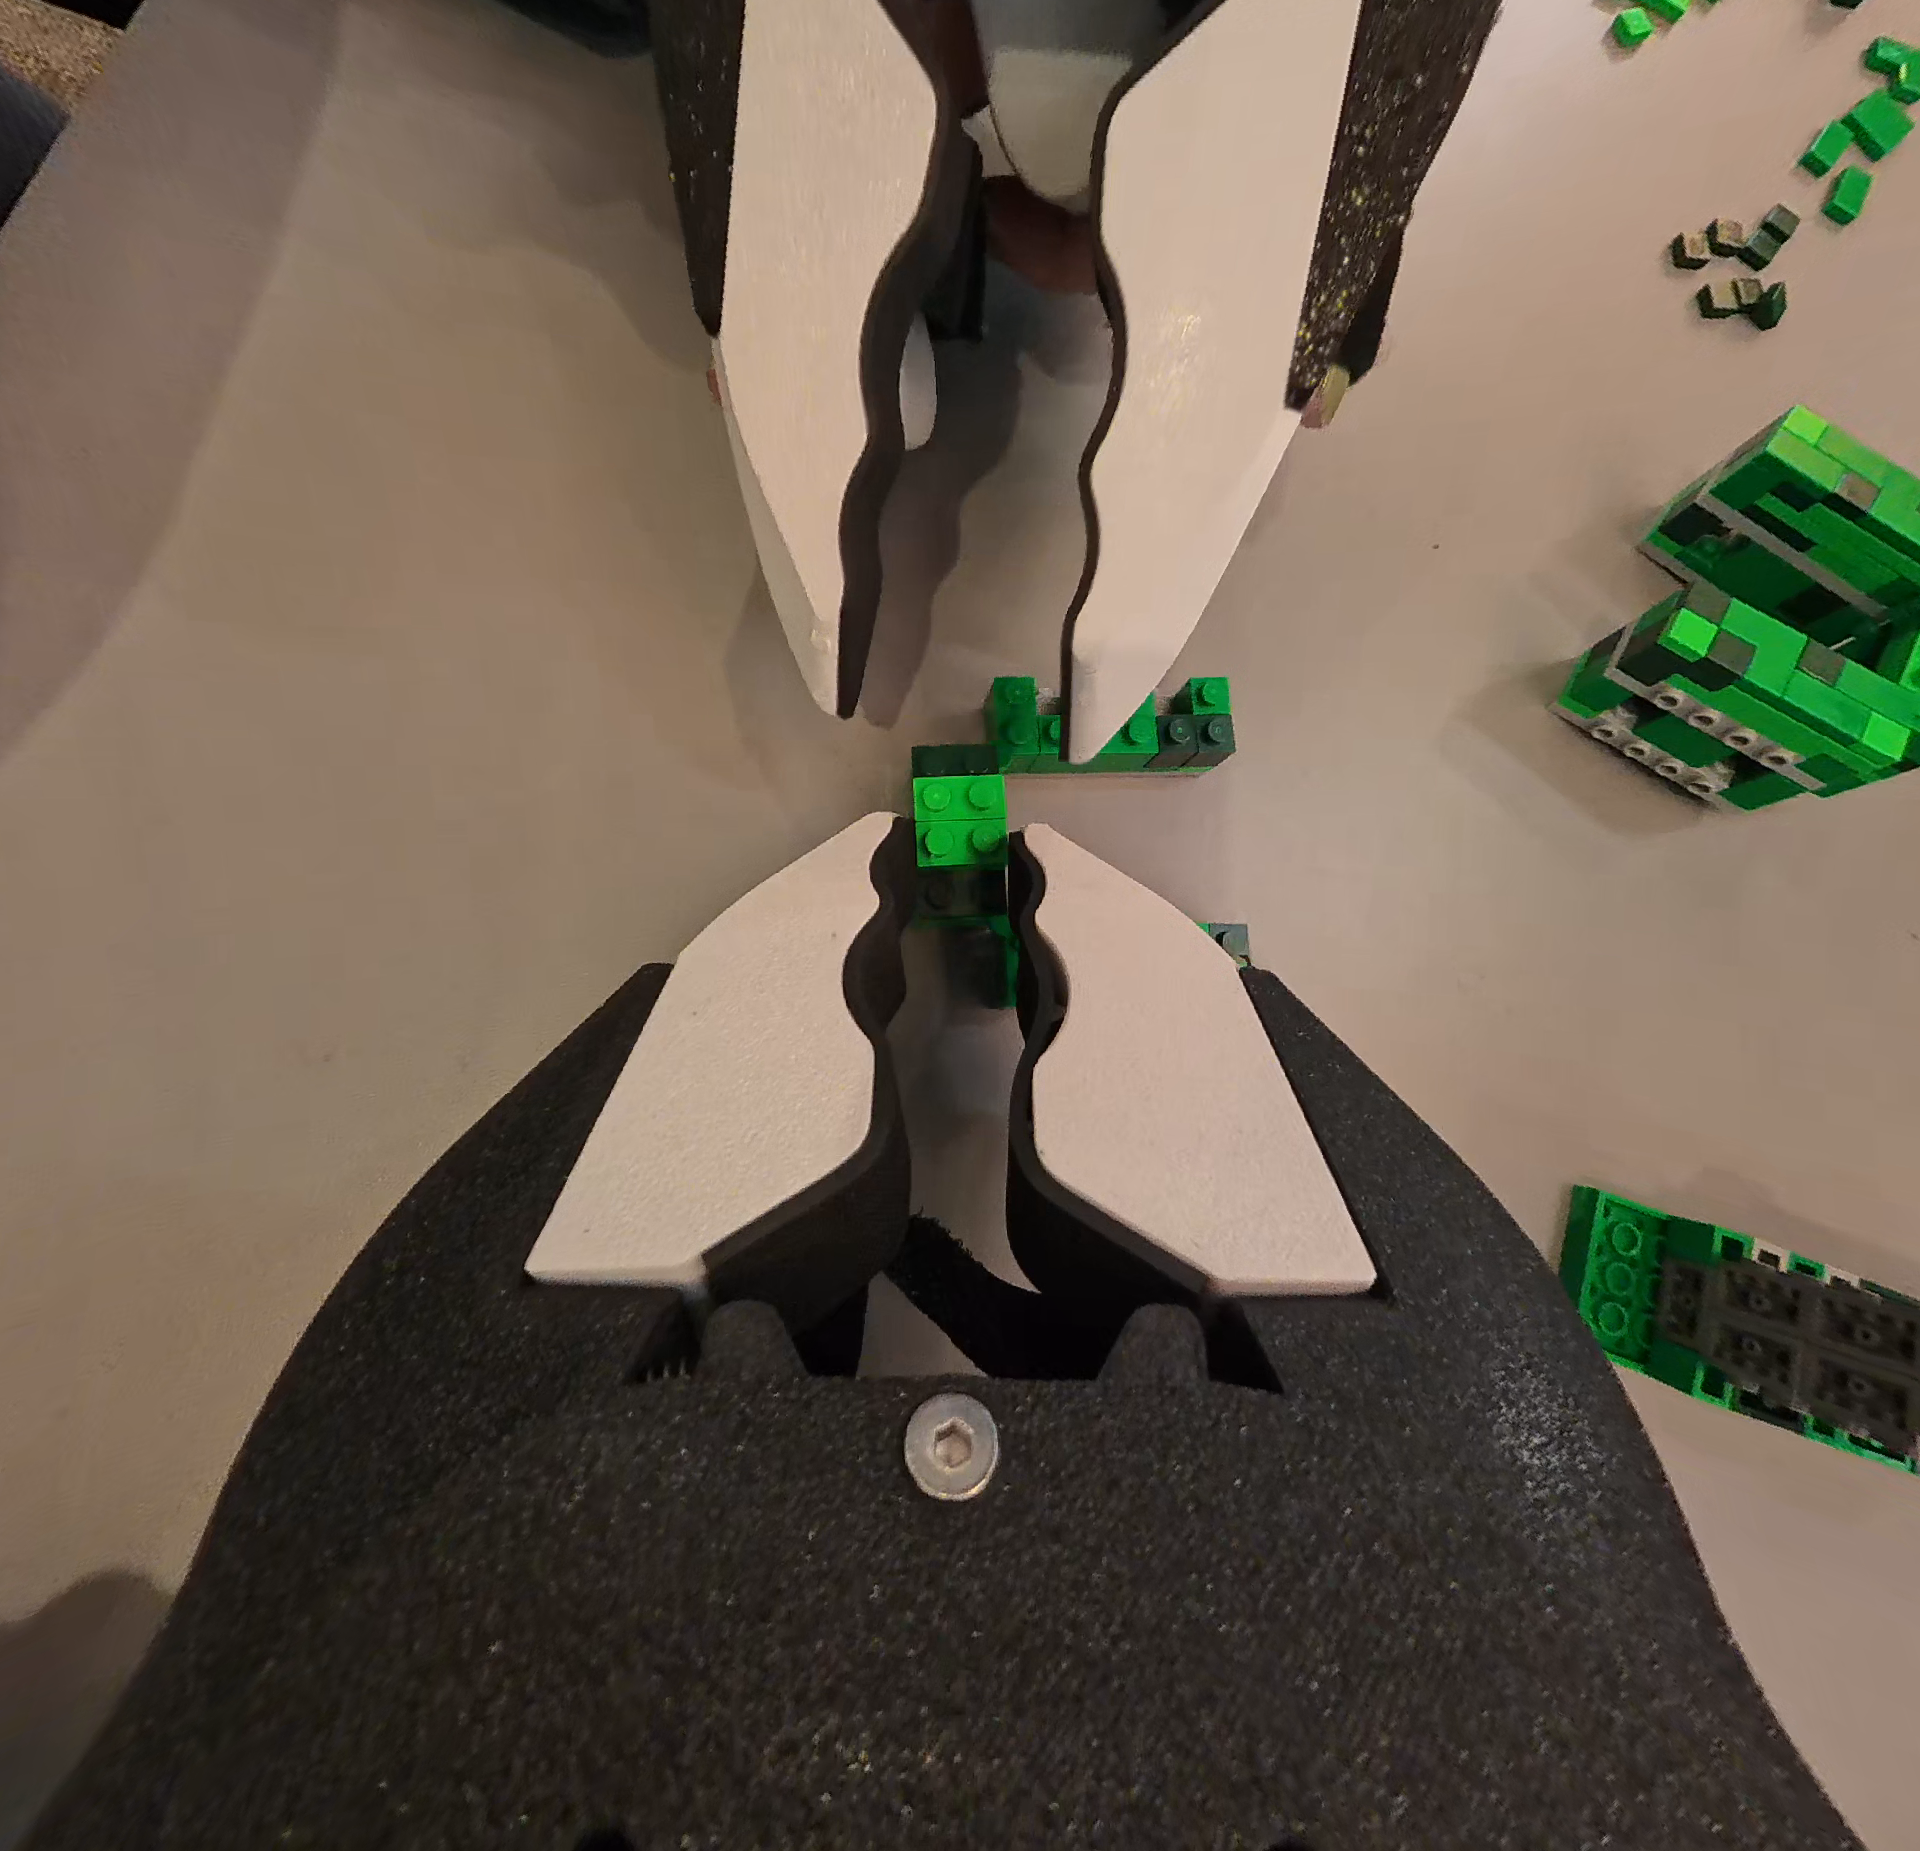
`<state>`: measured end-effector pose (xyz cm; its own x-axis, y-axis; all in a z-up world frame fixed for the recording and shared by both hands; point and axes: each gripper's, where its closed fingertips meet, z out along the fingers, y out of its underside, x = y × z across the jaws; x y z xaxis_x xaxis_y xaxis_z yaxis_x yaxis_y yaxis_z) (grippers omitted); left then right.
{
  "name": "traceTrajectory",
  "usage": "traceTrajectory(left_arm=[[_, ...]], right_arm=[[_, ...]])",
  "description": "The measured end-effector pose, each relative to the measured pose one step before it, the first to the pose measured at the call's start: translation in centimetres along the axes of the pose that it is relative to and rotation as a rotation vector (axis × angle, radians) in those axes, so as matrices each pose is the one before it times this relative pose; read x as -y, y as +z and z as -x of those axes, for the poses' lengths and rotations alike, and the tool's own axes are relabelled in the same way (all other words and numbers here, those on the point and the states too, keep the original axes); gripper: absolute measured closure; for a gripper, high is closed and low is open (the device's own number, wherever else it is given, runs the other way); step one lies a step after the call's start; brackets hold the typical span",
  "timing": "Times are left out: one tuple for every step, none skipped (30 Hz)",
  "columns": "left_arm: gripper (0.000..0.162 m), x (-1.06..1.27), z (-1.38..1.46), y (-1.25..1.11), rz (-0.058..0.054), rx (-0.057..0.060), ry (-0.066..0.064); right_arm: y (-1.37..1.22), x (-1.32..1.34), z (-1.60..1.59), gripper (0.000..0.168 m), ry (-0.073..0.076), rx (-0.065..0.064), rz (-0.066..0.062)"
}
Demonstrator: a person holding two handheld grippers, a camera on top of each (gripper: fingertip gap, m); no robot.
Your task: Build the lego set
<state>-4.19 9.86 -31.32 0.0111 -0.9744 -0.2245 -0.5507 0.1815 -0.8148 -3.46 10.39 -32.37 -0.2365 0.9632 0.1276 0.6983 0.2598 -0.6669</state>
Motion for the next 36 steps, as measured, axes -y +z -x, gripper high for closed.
traceTrajectory(left_arm=[[0.125,-0.034,-0.043,0.053,0.0034,-0.0016,0.0009],[0.125,-0.016,-0.05,0.066,0.0026,-0.0015,0.0011],[0.125,-0.01,-0.047,0.054,0.0023,-0.0015,0.0013],[0.125,-0.03,-0.04,0.06,0.0035,-0.0013,0.0008],[0.125,-0.042,-0.031,0.051,0.0047,-0.0001,0.0013],[0.125,-0.059,-0.006,0.053,0.0052,0.0011,0.0016],[0.125,-0.056,-0.011,0.047,0.0055,0.0004,0.0004],[0.125,-0.045,-0.019,0.048,0.0042,-0.0003,0.0005],[0.125,-0.029,0.004,0.039,0.0034,0.0017,0.0012],[0.124,-0.04,0.03,0.025,0.0039,0.0041,0.0019],[0.124,-0.027,0.055,0.0,0.0034,0.0057,0.0031],[0.124,0.002,0.061,-0.017,0.0016,0.0066,0.003],[0.124,0.015,0.048,-0.042,0.0003,0.0047,0.0026],[0.124,0.022,0.047,-0.053,0.0,0.0047,0.002],[0.123,0.029,0.026,-0.072,0.0008,0.0032,0.0024],[0.124,0.018,0.0,-0.061,0.0021,0.0018,0.003],[0.125,0.016,0.018,-0.048,0.0036,0.0037,0.0021],[0.125,0.01,0.002,-0.015,0.0041,0.0024,0.0016],[0.125,0.037,-0.029,0.012,0.0028,0.0004,-0.0003],[0.125,0.038,-0.037,0.071,0.0023,-0.002,-0.0056],[0.124,-0.008,-0.047,0.138,0.0049,-0.004,-0.0082],[0.123,-0.081,0.024,0.174,0.0104,0.0021,-0.0072],[0.122,-0.144,0.037,0.205,0.0144,0.0033,-0.0054],[0.122,-0.187,-0.005,0.207,0.0157,-0.0002,-0.0053],[0.122,-0.192,0.008,0.207,0.0155,0.0015,-0.0062],[0.122,-0.169,0.021,0.185,0.0137,0.0013,-0.0048],[0.123,-0.097,-0.053,0.165,0.0101,-0.0033,-0.0042],[0.122,-0.052,-0.047,0.126,0.0072,-0.003,-0.0028],[0.121,-0.021,-0.167,0.106,0.006,-0.0113,0.0001],[0.121,0.0,-0.031,0.084,0.0049,-0.0017,-0.0024],[0.122,0.015,-0.061,0.075,0.006,-0.0035,-0.0024],[0.123,-0.023,-0.008,0.079,0.0077,-0.0003,-0.003],[0.123,-0.038,-0.028,0.092,0.0085,-0.0013,-0.0019],[0.124,-0.056,-0.035,0.085,0.009,-0.0012,-0.0014],[0.126,-0.093,0.011,0.105,0.0113,0.0021,-0.0014],[0.128,-0.057,-0.01,0.085,0.0084,0.0015,0.0002]], right_arm=[[0.006,0.0,0.004,0.152,0.0006,0.0011,0.0009],[0.009,0.006,-0.002,0.152,0.0003,0.0,0.0006],[0.002,-0.002,-0.006,0.152,0.0002,-0.0003,0.0007],[0.0,0.002,0.003,0.152,0.0008,-0.0009,0.0001],[0.014,0.001,-0.005,0.152,0.0008,-0.0015,0.0002],[0.023,-0.02,0.031,0.151,0.0013,-0.0007,0.0011],[0.026,-0.017,0.019,0.15,0.0036,-0.0013,0.0005],[0.015,0.009,0.045,0.148,0.0048,0.0,-0.001],[0.007,0.01,0.069,0.147,0.005,0.0012,-0.0027],[-0.022,0.014,0.052,0.146,0.0053,-0.0006,-0.0036],[-0.051,-0.003,0.003,0.145,0.005,-0.0054,-0.0032],[-0.113,-0.033,-0.031,0.143,0.0058,-0.0107,-0.0033],[-0.186,-0.012,-0.052,0.143,0.0069,-0.0145,-0.007],[-0.251,0.064,-0.04,0.142,0.0079,-0.0169,-0.0149],[-0.309,0.11,-0.011,0.142,0.0093,-0.0184,-0.0223],[-0.331,0.119,0.023,0.141,0.0104,-0.0186,-0.0255],[-0.319,0.085,0.042,0.141,0.0099,-0.0196,-0.0248],[-0.288,0.008,0.11,0.14,0.0082,-0.0172,-0.021],[-0.247,-0.058,0.152,0.139,0.0059,-0.0155,-0.0166],[-0.199,-0.109,0.147,0.138,0.0039,-0.0151,-0.0115],[-0.149,-0.119,0.111,0.137,0.0018,-0.0165,-0.0092],[-0.117,-0.088,0.087,0.136,0.0001,-0.0169,-0.0091],[-0.103,-0.031,0.055,0.136,-0.0009,-0.0173,-0.0098],[-0.078,0.037,0.066,0.135,-0.0014,-0.0157,-0.0124],[-0.048,0.107,0.108,0.134,-0.0021,-0.0122,-0.013],[-0.017,0.106,0.12,0.134,-0.0044,-0.0099,-0.0097],[-0.002,0.09,0.099,0.133,-0.0072,-0.0099,-0.0062],[0.009,0.078,0.094,0.133,-0.0095,-0.009,-0.0034],[0.013,0.062,0.063,0.133,-0.0096,-0.0083,-0.0007],[-0.015,0.073,0.022,0.133,-0.0076,-0.0079,-0.0001],[-0.011,0.102,0.025,0.133,-0.0044,-0.0053,-0.0022],[-0.031,0.12,0.025,0.133,-0.0006,-0.0024,-0.0054],[-0.028,0.125,0.018,0.133,0.0024,-0.0015,-0.0072],[-0.035,0.113,-0.035,0.133,0.0022,-0.004,-0.007],[-0.034,0.068,-0.063,0.133,-0.0007,-0.0059,-0.0052],[-0.03,0.033,-0.069,0.133,-0.0027,-0.0072,-0.0026]])
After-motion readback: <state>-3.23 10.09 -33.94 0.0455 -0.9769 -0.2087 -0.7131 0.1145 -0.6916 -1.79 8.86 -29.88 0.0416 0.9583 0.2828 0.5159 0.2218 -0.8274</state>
